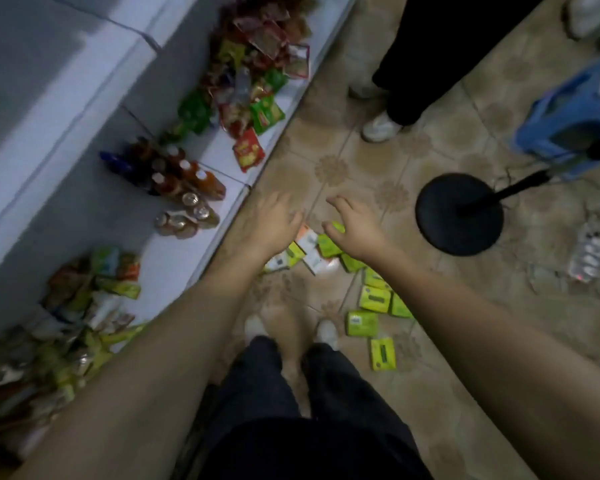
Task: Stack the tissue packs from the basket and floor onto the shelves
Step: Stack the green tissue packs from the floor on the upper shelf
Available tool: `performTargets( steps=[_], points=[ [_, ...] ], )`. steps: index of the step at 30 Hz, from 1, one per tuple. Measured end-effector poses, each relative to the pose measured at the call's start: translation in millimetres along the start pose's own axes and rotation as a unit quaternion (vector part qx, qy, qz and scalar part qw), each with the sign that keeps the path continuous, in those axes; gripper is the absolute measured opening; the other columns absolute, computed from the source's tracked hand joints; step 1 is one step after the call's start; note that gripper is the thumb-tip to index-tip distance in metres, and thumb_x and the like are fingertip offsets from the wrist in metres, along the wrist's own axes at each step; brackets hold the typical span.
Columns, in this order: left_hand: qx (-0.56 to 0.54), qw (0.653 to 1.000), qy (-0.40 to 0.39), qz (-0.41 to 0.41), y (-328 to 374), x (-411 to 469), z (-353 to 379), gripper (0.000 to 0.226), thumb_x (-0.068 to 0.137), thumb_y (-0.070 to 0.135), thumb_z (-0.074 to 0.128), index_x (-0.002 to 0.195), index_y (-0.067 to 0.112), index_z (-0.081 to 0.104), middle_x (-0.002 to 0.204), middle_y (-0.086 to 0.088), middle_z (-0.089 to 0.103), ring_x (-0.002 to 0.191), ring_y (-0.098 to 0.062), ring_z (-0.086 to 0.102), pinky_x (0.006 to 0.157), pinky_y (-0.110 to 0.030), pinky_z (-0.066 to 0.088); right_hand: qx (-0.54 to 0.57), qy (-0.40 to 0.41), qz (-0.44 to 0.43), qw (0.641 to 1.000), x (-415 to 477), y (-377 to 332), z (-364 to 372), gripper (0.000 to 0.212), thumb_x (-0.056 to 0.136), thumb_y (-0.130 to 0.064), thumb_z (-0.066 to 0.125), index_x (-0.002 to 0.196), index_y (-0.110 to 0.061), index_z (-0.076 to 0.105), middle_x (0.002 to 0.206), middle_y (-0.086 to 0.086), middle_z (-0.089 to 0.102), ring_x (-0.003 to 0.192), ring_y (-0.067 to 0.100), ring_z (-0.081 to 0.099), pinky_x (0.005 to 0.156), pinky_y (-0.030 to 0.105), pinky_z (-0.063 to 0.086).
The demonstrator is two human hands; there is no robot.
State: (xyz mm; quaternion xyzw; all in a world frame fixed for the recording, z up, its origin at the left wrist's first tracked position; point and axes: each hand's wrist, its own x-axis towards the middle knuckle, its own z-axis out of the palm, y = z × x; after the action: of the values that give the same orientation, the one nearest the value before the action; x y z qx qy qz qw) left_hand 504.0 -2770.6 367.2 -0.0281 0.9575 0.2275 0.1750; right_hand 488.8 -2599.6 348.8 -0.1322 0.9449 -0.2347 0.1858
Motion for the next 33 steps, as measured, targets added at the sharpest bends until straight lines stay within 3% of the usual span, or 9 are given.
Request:
performTargets(
  steps=[3, 6, 9, 13, 17, 20, 25, 29, 33],
  points=[
    [-0.07, 0.996, -0.054, 0.028, -17.3, 34.8, 88.7, 0.072, 0.079, 0.048, 0.029, 0.134, 0.005, 0.047, 0.135, -0.018, 0.049, 0.125, -0.033, 0.045, 0.106, -0.034, 0.031, 0.022, -0.038, 0.079, 0.996, 10.3, 71.0, 62.2, 0.056, 0.085, -0.035, 0.051, 0.133, -0.006, 0.047, 0.133, 0.017, 0.049, 0.121, 0.035, 0.047, 0.101, 0.04, 0.036],
    [-0.115, 0.986, -0.123, -0.005, -53.2, 87.5, 196.3, 0.053, 0.09, 0.032, 0.044, 0.137, 0.009, 0.043, 0.139, -0.02, 0.041, 0.129, -0.033, 0.039, 0.107, -0.032, 0.031, 0.048, -0.053, 0.151, 0.986, 45.6, 147.6, 143.0, 0.051, 0.088, -0.027, 0.058, 0.132, -0.005, 0.047, 0.132, 0.018, 0.05, 0.122, 0.035, 0.046, 0.101, 0.039, 0.035],
    [-0.157, 0.975, -0.154, -0.037, -95.9, 144.8, 310.6, 0.061, 0.084, 0.034, 0.042, 0.141, 0.014, 0.036, 0.143, -0.022, 0.032, 0.133, -0.031, 0.033, 0.104, -0.028, 0.028, 0.072, -0.056, 0.206, 0.974, 82.8, 223.6, 233.9, 0.049, 0.091, -0.026, 0.055, 0.135, -0.007, 0.043, 0.135, 0.017, 0.046, 0.126, 0.031, 0.041, 0.101, 0.038, 0.033],
    [-0.153, 0.965, -0.207, -0.055, -150.6, 209.7, 446.5, 0.06, 0.096, 0.017, 0.046, 0.149, 0.022, 0.016, 0.146, -0.028, 0.026, 0.132, -0.043, 0.03, 0.1, -0.04, 0.033, 0.092, -0.05, 0.233, 0.967, 122.8, 304.6, 343.1, 0.052, 0.091, -0.027, 0.055, 0.138, -0.01, 0.04, 0.138, 0.016, 0.042, 0.129, 0.029, 0.038, 0.103, 0.036, 0.031],
    [-0.207, 0.949, -0.233, -0.042, -173.4, 264.3, 521.7, 0.073, 0.094, 0.028, 0.048, 0.15, 0.027, 0.001, 0.153, -0.023, 0.018, 0.136, -0.044, 0.024, 0.108, -0.053, 0.03, 0.096, -0.03, 0.235, 0.967, 156.6, 354.8, 409.2, 0.067, 0.086, -0.035, 0.055, 0.144, -0.014, 0.03, 0.146, 0.021, 0.03, 0.137, 0.031, 0.028, 0.108, 0.034, 0.024],
    [-0.291, 0.925, -0.226, -0.089, -173.1, 287.0, 543.2, 0.074, 0.096, 0.018, 0.046, 0.149, 0.027, -0.005, 0.155, -0.008, 0.019, 0.138, -0.028, 0.03, 0.106, -0.047, 0.036, 0.122, -0.027, 0.219, 0.968, 173.0, 367.2, 431.2, 0.076, 0.076, -0.038, 0.049, 0.144, -0.011, 0.03, 0.145, 0.023, 0.032, 0.136, 0.034, 0.028, 0.107, 0.029, 0.022],
    [-0.399, 0.888, -0.162, -0.16, -165.4, 283.7, 531.2, 0.068, 0.097, 0.014, 0.044, 0.149, 0.028, 0.003, 0.151, -0.007, 0.027, 0.132, -0.024, 0.038, 0.105, -0.041, 0.04, 0.225, 0.039, 0.259, 0.938, 175.3, 345.1, 425.5, 0.071, 0.075, -0.031, 0.055, 0.14, -0.01, 0.036, 0.129, 0.019, 0.042, 0.119, 0.019, 0.041, 0.091, 0.006, 0.025],
    [-0.439, 0.86, -0.141, -0.22, -159.3, 245.4, 483.0, 0.067, 0.097, 0.022, 0.047, 0.148, 0.037, 0.007, 0.155, -0.006, 0.02, 0.136, -0.026, 0.032, 0.107, -0.046, 0.038, 0.257, 0.036, 0.313, 0.914, 146.7, 292.5, 390.2, 0.062, 0.083, -0.022, 0.067, 0.138, -0.017, 0.039, 0.124, 0.015, 0.038, 0.119, 0.022, 0.042, 0.089, 0.01, 0.026],
    [-0.42, 0.867, -0.14, -0.23, -136.4, 186.7, 406.9, 0.063, 0.099, 0.017, 0.043, 0.149, 0.028, 0.007, 0.154, -0.003, 0.02, 0.139, -0.023, 0.026, 0.105, -0.026, 0.031, 0.29, 0.022, 0.316, 0.903, 101.1, 222.9, 331.2, 0.059, 0.083, -0.015, 0.068, 0.136, -0.011, 0.043, 0.115, 0.011, 0.033, 0.121, 0.017, 0.033, 0.084, -0.006, 0.015]
  ],
)
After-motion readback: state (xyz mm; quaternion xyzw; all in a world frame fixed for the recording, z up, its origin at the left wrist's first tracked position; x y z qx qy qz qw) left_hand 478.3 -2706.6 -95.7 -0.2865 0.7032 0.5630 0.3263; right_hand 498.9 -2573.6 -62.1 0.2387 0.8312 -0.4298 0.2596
